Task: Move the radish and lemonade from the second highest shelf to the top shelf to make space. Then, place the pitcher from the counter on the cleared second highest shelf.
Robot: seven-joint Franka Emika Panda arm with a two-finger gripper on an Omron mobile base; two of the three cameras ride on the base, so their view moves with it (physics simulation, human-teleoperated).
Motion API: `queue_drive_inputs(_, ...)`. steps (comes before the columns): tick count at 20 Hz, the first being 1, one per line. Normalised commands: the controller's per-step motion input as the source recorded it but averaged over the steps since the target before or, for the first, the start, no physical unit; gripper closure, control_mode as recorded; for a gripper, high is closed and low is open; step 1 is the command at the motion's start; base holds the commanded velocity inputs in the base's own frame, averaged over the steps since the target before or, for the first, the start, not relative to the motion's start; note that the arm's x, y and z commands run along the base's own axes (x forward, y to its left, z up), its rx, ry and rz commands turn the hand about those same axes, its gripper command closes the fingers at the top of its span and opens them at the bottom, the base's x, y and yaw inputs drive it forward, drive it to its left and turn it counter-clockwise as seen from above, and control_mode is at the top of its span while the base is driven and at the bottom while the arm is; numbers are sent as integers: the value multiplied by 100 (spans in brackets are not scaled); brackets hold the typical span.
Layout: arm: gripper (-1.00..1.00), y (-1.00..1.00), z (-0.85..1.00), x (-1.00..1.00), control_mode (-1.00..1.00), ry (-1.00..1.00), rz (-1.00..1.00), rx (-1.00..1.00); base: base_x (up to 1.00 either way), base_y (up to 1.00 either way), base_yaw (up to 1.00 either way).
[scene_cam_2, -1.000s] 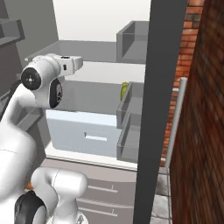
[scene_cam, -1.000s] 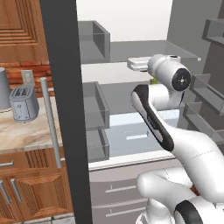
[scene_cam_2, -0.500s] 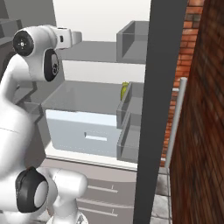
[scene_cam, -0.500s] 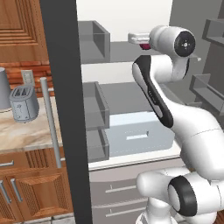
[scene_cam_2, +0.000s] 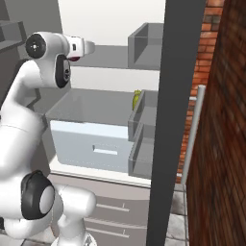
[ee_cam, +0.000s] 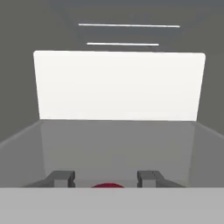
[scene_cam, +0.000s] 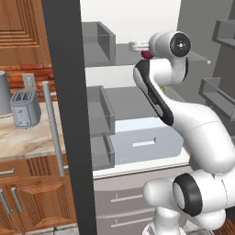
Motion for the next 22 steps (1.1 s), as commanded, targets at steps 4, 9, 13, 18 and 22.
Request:
queue_drive_inputs(4,100,0,-76,57,-100,0,0,0,0,0,0)
queue_drive_inputs(9,100,0,-12,58,-100,0,-1,0,0,0,0)
queue_drive_inputs(13,100,0,17,52,-100,3,-3,1,0,0,0)
queue_drive_inputs(18,100,0,33,49,-100,10,-4,0,0,0,0)
queue_drive_inputs(22,100,0,12,56,-100,12,-3,0,0,0,0)
